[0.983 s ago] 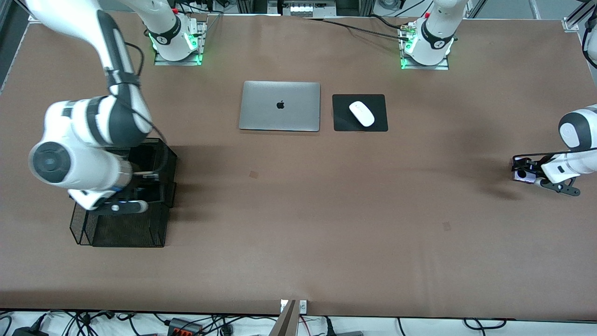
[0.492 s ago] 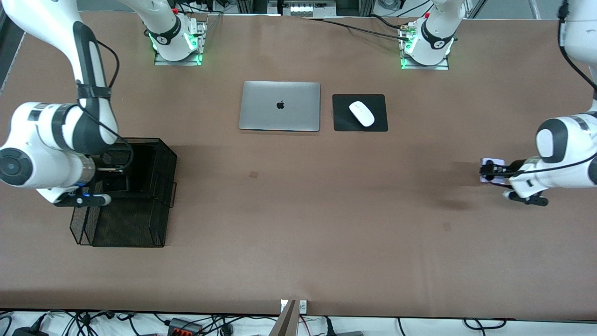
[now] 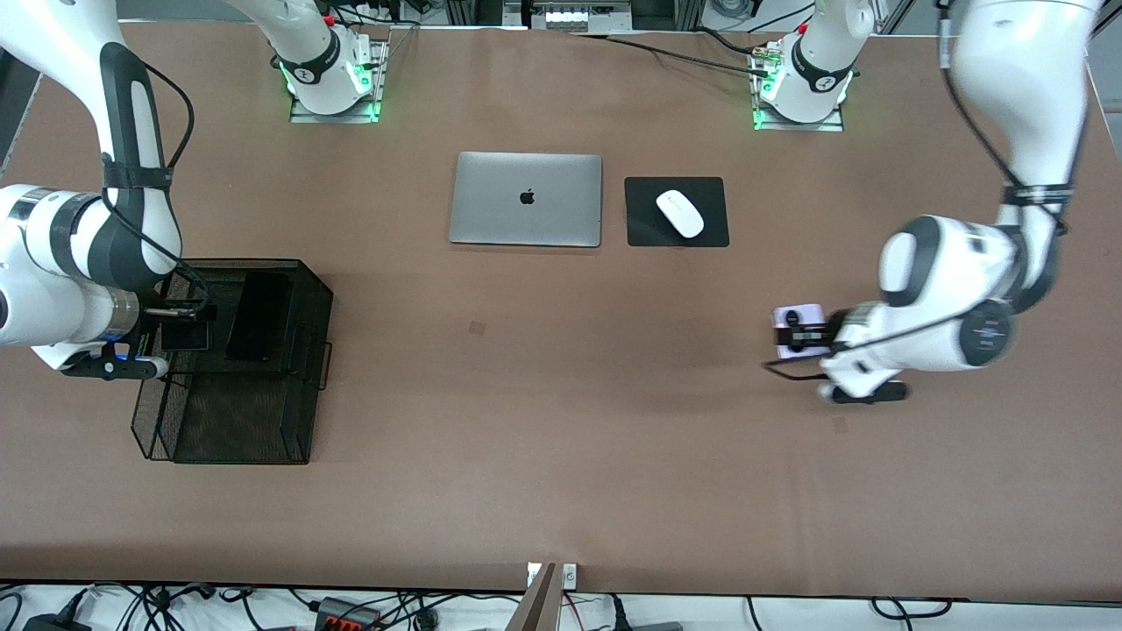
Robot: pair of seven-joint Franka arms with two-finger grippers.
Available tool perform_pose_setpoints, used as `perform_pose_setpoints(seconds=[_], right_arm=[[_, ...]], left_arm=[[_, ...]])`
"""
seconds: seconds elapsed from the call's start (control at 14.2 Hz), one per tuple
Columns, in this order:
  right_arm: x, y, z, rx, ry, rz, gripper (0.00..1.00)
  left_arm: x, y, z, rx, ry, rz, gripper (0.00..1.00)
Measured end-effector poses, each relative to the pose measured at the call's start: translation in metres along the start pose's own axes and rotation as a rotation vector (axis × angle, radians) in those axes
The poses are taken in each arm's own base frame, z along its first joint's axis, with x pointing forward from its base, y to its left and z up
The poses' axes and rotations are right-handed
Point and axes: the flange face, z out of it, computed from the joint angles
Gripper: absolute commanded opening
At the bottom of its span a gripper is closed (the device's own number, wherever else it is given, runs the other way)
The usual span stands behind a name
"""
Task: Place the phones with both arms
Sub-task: 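Carry the white phone toward the laptop while the right gripper withdraws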
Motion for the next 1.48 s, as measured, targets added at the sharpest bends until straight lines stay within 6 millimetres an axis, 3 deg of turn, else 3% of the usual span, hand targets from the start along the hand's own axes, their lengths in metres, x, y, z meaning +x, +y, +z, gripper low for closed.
perform_pose_setpoints(seconds=[0.14,0.21,0.28,0.42,0.56,0.77,0.91,1.05,1.26,1.48], right_arm=[[0.000,0.004,0.010,0.001,0.001,0.006,0.36],[-0.001,0.007,0.016,0.002,-0.001,0.010,0.61],[-0.001,0.010,0.022,0.003,-0.003,0.014,1.00],[-0.002,0.016,0.028,0.006,-0.002,0.021,1.00],[-0.001,0.016,0.021,0.006,0.011,0.020,1.00],[-0.001,0.005,-0.024,0.008,0.065,-0.003,1.00],[-0.001,-0.015,-0.066,0.002,0.122,-0.042,1.00],[-0.002,-0.047,-0.094,-0.009,0.170,-0.093,1.00],[-0.003,-0.095,-0.105,-0.001,0.196,-0.159,1.00],[-0.006,-0.137,-0.104,-0.001,0.206,-0.216,1.00]], left_arm=[[0.002,0.045,-0.001,-0.055,0.005,-0.018,0.40],[0.006,0.062,0.001,-0.075,0.010,-0.033,0.38],[0.012,0.081,0.004,-0.084,0.016,-0.059,0.36],[0.017,0.132,0.015,-0.083,0.036,-0.121,0.36],[0.010,0.195,0.029,-0.075,0.066,-0.170,0.36],[0.001,0.261,0.046,-0.106,0.138,-0.157,0.36],[0.000,0.288,0.065,-0.144,0.204,-0.119,0.36],[-0.001,0.310,0.091,-0.177,0.267,-0.076,0.36],[-0.012,0.340,0.127,-0.218,0.328,-0.032,0.36],[-0.024,0.360,0.133,-0.220,0.352,0.013,0.36]])
